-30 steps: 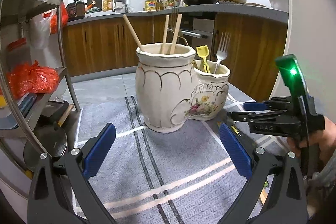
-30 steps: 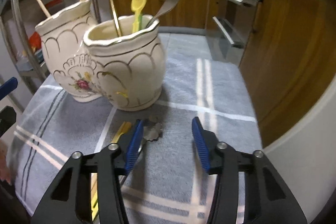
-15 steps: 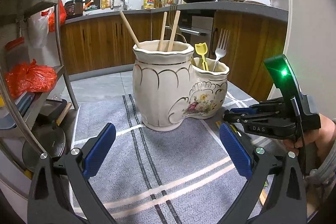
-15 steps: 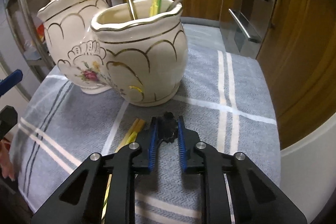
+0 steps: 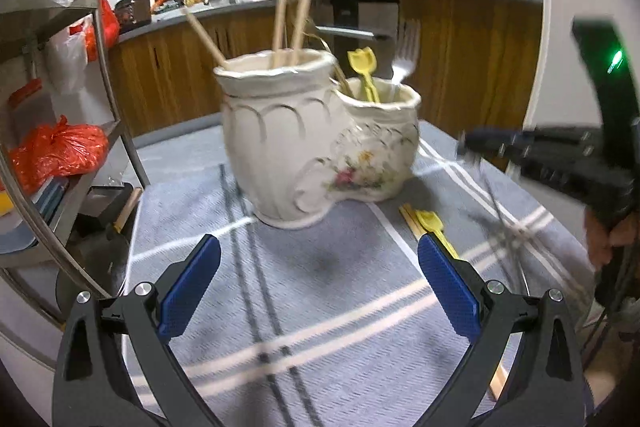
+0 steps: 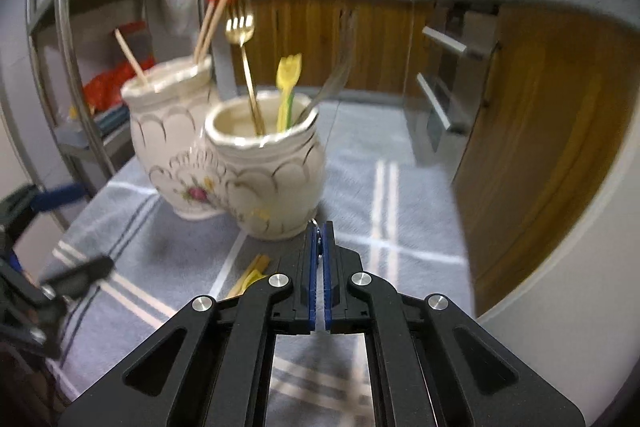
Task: Organize utensils
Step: 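Close the right tool on the steel spoon and lift it, then grasp another wooden chopstick with the left tool while the right tool holds the spoon, then carry the chopstick over the large pot while the right tool carries the spoon to the small pot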
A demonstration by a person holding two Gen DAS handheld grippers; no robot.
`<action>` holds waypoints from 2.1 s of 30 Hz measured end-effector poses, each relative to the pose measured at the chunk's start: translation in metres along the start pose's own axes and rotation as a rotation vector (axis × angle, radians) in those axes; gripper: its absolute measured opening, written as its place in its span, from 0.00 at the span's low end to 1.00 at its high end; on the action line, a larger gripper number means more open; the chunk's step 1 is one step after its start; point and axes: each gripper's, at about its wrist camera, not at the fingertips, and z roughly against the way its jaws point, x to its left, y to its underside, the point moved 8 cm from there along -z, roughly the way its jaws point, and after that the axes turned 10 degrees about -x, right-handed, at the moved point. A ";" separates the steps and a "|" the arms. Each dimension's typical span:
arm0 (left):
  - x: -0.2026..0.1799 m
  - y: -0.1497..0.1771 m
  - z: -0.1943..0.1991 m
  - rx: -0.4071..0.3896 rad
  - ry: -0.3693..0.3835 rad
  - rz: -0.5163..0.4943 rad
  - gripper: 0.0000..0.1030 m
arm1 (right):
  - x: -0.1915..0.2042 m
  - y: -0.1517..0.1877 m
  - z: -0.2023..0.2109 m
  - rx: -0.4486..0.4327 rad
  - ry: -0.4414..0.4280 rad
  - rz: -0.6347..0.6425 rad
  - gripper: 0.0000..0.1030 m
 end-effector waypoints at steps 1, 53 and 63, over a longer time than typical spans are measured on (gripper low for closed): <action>-0.006 0.002 -0.001 0.016 0.006 -0.008 0.94 | -0.004 -0.004 0.005 -0.024 0.003 -0.002 0.03; -0.005 -0.028 0.035 -0.170 0.213 -0.016 0.05 | -0.013 -0.060 0.087 -0.390 0.072 -0.017 0.03; 0.033 -0.112 0.045 -0.469 0.207 0.080 0.05 | 0.001 -0.106 0.079 -0.471 0.120 0.001 0.03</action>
